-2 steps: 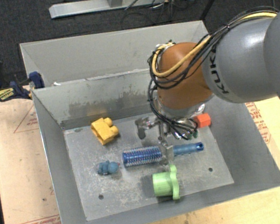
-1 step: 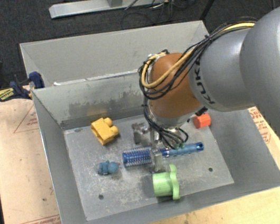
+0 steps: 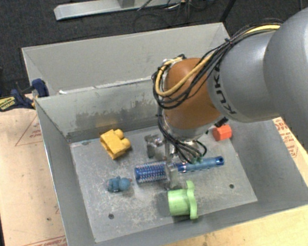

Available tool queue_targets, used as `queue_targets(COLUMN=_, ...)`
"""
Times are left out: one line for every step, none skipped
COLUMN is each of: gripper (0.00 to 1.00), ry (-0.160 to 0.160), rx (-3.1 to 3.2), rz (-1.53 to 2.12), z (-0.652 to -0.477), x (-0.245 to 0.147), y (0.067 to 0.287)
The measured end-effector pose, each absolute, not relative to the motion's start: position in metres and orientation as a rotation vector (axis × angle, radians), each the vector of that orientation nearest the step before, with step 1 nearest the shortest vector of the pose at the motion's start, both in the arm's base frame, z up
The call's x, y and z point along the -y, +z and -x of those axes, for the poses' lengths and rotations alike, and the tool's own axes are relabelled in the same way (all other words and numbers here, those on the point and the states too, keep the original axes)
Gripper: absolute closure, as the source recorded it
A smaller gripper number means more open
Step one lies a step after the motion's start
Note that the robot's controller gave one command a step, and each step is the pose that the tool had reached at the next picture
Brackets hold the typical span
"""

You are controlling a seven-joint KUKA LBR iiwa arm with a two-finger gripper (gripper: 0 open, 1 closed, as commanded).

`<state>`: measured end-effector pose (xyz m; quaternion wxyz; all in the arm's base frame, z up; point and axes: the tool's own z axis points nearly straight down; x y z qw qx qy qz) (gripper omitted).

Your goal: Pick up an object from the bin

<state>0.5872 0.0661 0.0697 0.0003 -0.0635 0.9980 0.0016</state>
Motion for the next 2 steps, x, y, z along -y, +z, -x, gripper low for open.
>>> queue_targets(gripper=1.00, ry=0.005, rx=-3.135, rz=0.199, z=-0.587, x=-0.066, y=0.070)
queue_targets(gripper=1.00, ry=0.003, rx=-3.129, rz=0.196, z=-0.589, x=-0.066, y=0.117)
